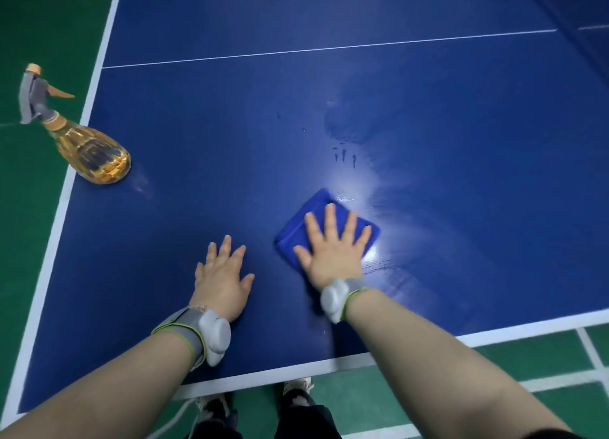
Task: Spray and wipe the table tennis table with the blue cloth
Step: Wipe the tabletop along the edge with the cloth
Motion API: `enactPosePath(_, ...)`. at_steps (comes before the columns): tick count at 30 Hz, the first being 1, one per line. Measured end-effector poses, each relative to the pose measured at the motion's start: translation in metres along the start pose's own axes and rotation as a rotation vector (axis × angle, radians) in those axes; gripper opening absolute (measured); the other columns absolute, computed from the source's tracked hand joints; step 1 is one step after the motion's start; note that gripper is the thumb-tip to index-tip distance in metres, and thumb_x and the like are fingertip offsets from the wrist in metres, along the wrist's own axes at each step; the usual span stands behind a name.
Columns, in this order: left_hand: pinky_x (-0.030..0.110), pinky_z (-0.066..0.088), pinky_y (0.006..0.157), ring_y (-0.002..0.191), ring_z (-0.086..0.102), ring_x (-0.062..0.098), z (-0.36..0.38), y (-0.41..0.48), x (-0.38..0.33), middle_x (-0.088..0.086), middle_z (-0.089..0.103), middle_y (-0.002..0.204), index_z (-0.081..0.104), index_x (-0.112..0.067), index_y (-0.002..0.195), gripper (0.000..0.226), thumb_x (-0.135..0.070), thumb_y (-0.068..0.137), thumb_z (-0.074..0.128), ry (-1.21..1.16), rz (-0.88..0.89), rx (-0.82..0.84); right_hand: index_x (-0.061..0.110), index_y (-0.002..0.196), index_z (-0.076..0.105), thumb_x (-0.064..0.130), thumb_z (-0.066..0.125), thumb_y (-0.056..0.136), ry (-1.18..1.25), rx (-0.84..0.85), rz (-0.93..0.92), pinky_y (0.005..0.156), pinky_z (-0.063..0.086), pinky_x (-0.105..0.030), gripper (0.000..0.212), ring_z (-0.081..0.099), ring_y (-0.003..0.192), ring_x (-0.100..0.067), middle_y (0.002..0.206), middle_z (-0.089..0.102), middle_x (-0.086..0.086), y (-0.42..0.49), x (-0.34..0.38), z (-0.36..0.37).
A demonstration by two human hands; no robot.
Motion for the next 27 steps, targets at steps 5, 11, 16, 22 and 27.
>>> enactPosePath(5,0.048,0.010,0.119,0.148,-0.006,0.025,-0.006,0.010,-0.006,-0.001,-0.004,0.161,0.019,-0.023,0.151,0.056,-0.034,0.099,0.040,0.045,0.003,0.014,0.041,0.154,-0.002,0.072,0.026,0.092,-0.066,0.026,-0.220,0.109,-0.015,-0.069,0.075,-0.024,0.144,-0.044,0.163,-0.019,0.001,-0.012,0.025,0.007)
enactPosePath(11,0.049,0.010,0.119,0.148,0.003,0.025,-0.016,0.016,-0.014,-0.001,0.002,0.161,0.018,-0.025,0.151,0.053,-0.027,0.101,0.034,0.165,-0.012,0.081,0.045,0.153,0.003,0.073,0.025,0.090,-0.016,-0.027,0.027,0.111,-0.011,-0.066,0.073,-0.015,0.147,-0.041,0.164,-0.011,0.004,-0.001,-0.052,-0.006)
enactPosePath(16,0.047,0.016,0.117,0.145,0.016,0.026,-0.023,0.021,-0.018,0.000,0.010,0.160,0.025,-0.027,0.148,0.052,-0.016,0.097,0.031,0.276,-0.007,0.092,0.045,0.153,0.004,0.071,0.024,0.091,0.094,-0.078,0.442,0.115,-0.005,-0.065,0.070,-0.013,0.148,-0.037,0.164,-0.011,0.007,-0.016,-0.173,-0.014)
enactPosePath(22,0.044,0.024,0.114,0.141,0.026,0.027,-0.031,0.023,-0.020,0.002,0.012,0.159,0.024,-0.029,0.148,0.056,-0.012,0.095,0.030,0.353,-0.012,0.150,0.037,0.156,0.003,0.067,0.019,0.094,0.233,-0.089,0.724,0.111,-0.004,-0.070,0.071,-0.013,0.147,-0.042,0.164,-0.010,0.001,-0.025,-0.196,-0.012)
enactPosePath(27,0.038,0.030,0.112,0.146,0.016,0.027,-0.035,0.028,-0.024,0.000,0.005,0.161,0.021,-0.030,0.150,0.057,-0.012,0.097,0.030,0.343,-0.035,0.219,0.032,0.156,0.000,0.067,0.019,0.094,0.204,-0.094,0.646,0.109,-0.002,-0.073,0.074,-0.012,0.145,-0.047,0.164,-0.012,-0.006,-0.019,-0.134,-0.008)
Point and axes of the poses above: each hand's wrist, its own y-axis towards the middle knuckle, its own z-axis out of the palm, x = y × z, the point moved 1 cm from there along y, towards the middle knuckle
